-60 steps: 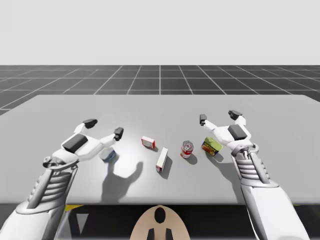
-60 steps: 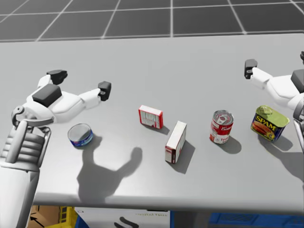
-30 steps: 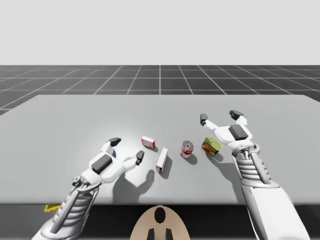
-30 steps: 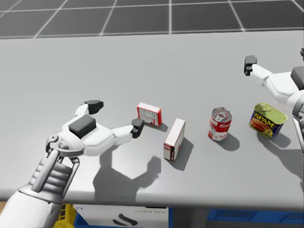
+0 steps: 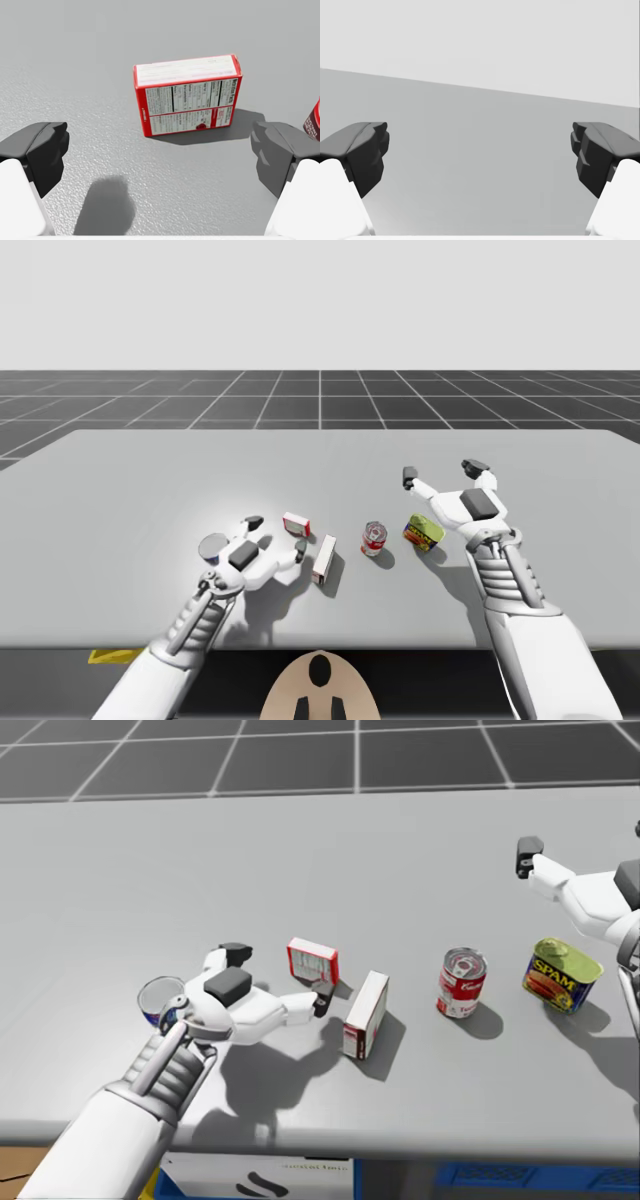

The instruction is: Pick up the gelatin box and lift it.

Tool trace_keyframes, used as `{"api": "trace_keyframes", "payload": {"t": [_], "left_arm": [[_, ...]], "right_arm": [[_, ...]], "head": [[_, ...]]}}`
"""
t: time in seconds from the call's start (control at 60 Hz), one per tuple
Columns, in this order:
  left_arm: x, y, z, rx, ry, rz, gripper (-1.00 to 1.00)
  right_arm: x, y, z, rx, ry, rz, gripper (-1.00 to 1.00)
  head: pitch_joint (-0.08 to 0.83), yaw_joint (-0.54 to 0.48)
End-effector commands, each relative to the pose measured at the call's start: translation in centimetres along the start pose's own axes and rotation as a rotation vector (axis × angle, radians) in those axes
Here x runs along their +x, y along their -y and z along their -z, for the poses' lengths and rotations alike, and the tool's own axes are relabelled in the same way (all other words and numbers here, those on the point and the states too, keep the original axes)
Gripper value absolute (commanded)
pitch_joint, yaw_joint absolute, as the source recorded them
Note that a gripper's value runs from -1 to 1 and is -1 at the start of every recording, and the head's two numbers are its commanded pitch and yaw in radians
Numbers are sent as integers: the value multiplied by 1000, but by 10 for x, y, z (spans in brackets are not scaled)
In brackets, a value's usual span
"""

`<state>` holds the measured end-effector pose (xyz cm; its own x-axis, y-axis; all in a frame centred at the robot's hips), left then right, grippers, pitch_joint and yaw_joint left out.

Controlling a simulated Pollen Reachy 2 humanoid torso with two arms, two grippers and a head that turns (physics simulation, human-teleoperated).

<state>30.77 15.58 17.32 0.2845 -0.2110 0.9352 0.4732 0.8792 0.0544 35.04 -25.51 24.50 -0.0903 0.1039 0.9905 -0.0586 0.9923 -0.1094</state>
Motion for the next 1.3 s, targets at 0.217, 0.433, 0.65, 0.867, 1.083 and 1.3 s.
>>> {"api": "trace_keyframes", "payload": {"t": [0.217,0.433,0.65,0.867,1.083,1.3], "left_arm": [[13,39,38,-30,4,-46,-1000],[18,49,52,-25,-9,-83,-1000],[19,54,64,-9,-23,-109,-1000],[14,57,61,-18,-19,-129,1000],[11,59,57,-34,-12,-118,1000],[10,59,56,-38,-11,-116,1000]], "right_arm": [[1,2,0,-4,4,6,-1000],[2,3,0,-6,7,11,-1000],[2,3,0,-9,6,13,-1000],[2,4,0,-12,8,13,-1000],[2,4,1,-16,7,11,-1000],[1,5,1,-20,9,13,-1000]], "head": [[638,71],[636,74],[632,79],[628,82],[563,95],[379,111]]}}
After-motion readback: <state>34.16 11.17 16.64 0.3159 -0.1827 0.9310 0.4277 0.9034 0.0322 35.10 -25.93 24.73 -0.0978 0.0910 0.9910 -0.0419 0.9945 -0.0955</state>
